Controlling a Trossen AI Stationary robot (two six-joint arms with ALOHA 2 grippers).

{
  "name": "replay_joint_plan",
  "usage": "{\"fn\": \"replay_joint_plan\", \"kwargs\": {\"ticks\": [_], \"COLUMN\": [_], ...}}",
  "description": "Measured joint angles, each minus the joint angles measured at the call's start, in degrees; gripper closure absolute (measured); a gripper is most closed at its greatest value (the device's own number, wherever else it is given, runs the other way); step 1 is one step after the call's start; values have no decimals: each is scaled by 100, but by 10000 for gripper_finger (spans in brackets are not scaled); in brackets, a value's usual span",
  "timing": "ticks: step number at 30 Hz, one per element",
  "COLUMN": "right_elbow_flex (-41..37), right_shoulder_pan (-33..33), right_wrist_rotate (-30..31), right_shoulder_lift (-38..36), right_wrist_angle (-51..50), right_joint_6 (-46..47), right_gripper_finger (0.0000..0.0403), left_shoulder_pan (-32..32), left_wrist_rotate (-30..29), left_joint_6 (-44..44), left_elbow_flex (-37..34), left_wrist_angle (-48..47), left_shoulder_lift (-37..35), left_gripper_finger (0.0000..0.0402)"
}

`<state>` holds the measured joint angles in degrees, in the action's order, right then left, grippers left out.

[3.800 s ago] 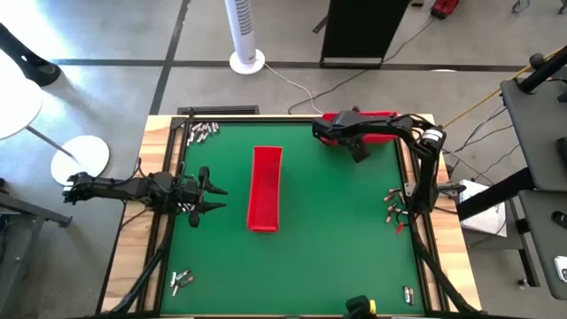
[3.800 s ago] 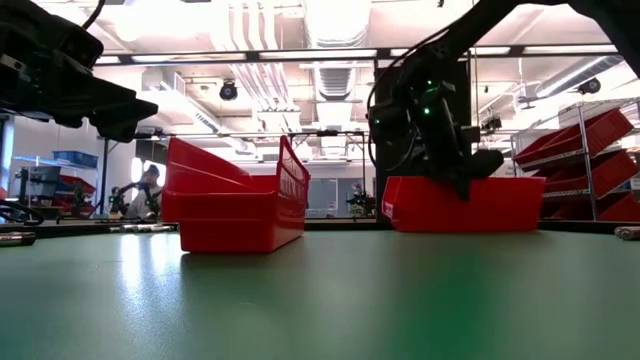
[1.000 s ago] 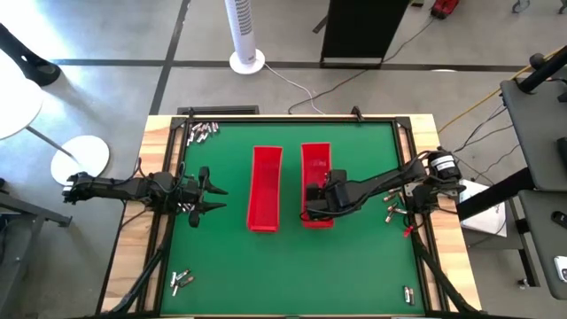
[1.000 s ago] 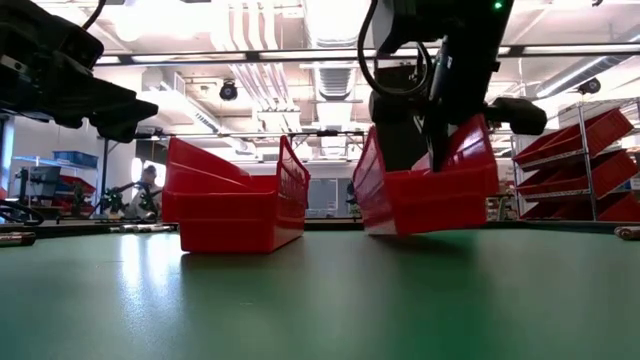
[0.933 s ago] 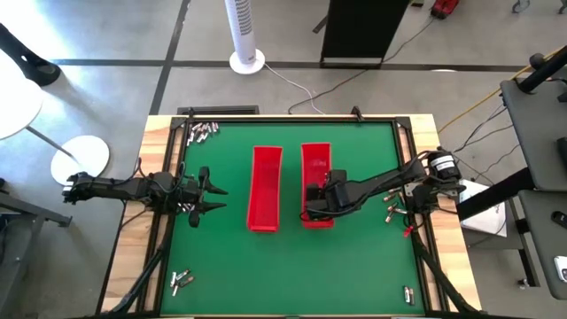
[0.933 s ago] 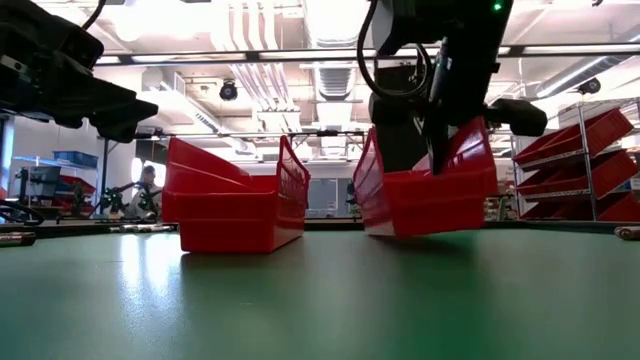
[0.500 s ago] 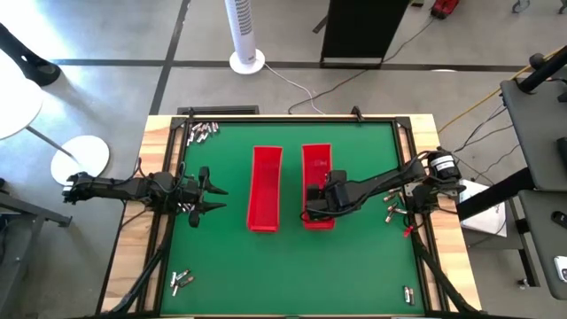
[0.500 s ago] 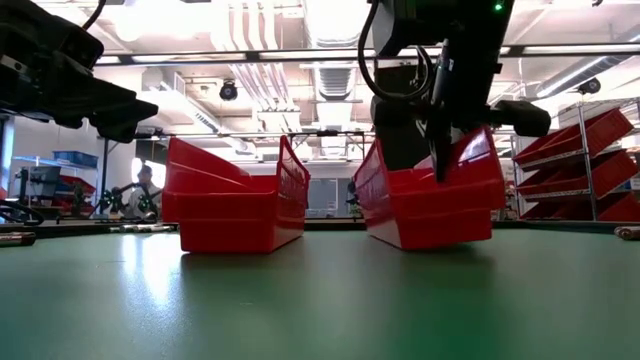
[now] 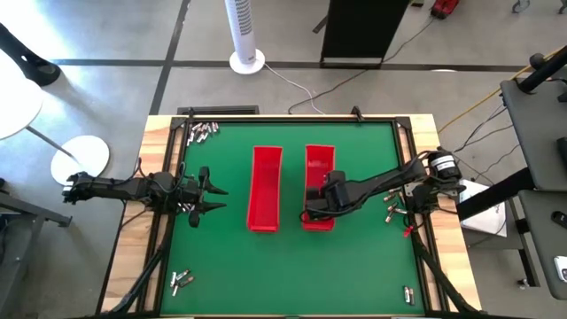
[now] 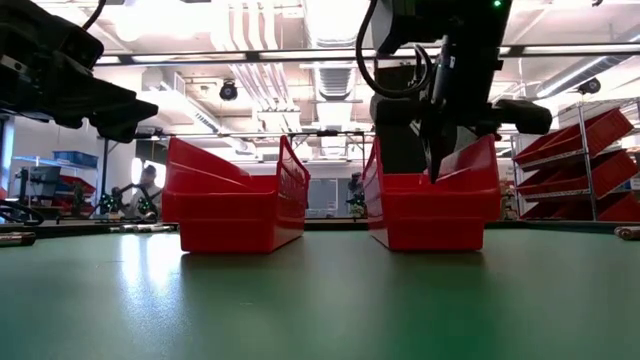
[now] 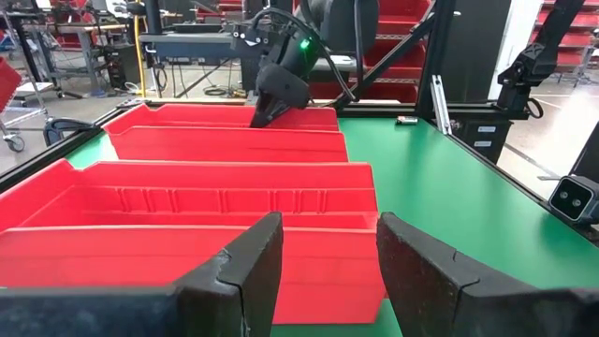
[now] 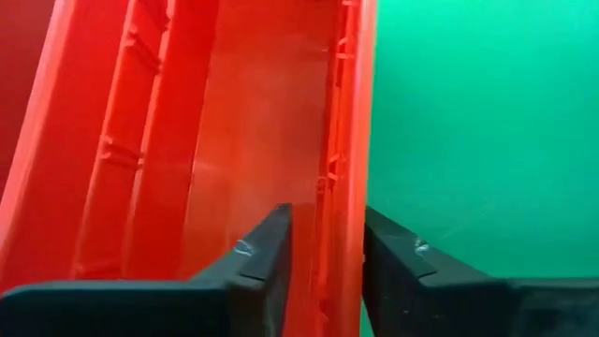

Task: Sort batteries
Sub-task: Move the bins to the center of the table, then put the black battery into the right red bin

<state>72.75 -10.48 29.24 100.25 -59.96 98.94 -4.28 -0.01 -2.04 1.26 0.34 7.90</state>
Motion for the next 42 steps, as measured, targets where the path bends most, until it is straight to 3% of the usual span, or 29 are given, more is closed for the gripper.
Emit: {"fn": "replay_joint_plan", "kwargs": {"ticks": [7,13,16,20,27,30,34,42], "right_elbow_flex": [721,1481,1467,1085,31,-371,-832,-1867], "right_shoulder_pan": [71,130,111,-325,-1872,-2199,-2111,-2042], "right_wrist_rotate": [-80,-78,-504,-1105,-1829,-2307,-2129,-2629], "right_shoulder_lift": [-246,-548,-736,-896,-858,-859,-859,-1557], "right_wrist_angle": [-738,-2551,-2920,-2952,-2523,-1910,-1340,-1312], "right_joint_6": [-387,-149,101,931,3190,3327,3226,3282], "right_gripper_finger": [275,293,306,322,326,312,284,232], "left_shoulder_pan": [-2,0,-1,-2,-2,-2,0,-1], "left_wrist_rotate": [1,0,1,0,2,0,0,2], "left_joint_6": [0,0,0,0,0,0,0,0], "left_elbow_flex": [0,0,0,0,0,0,0,0], "left_wrist_angle": [-1,0,1,0,0,0,0,0], "left_shoulder_lift": [0,0,2,4,7,7,7,7], "left_gripper_finger": [247,247,247,247,247,247,247,247]}}
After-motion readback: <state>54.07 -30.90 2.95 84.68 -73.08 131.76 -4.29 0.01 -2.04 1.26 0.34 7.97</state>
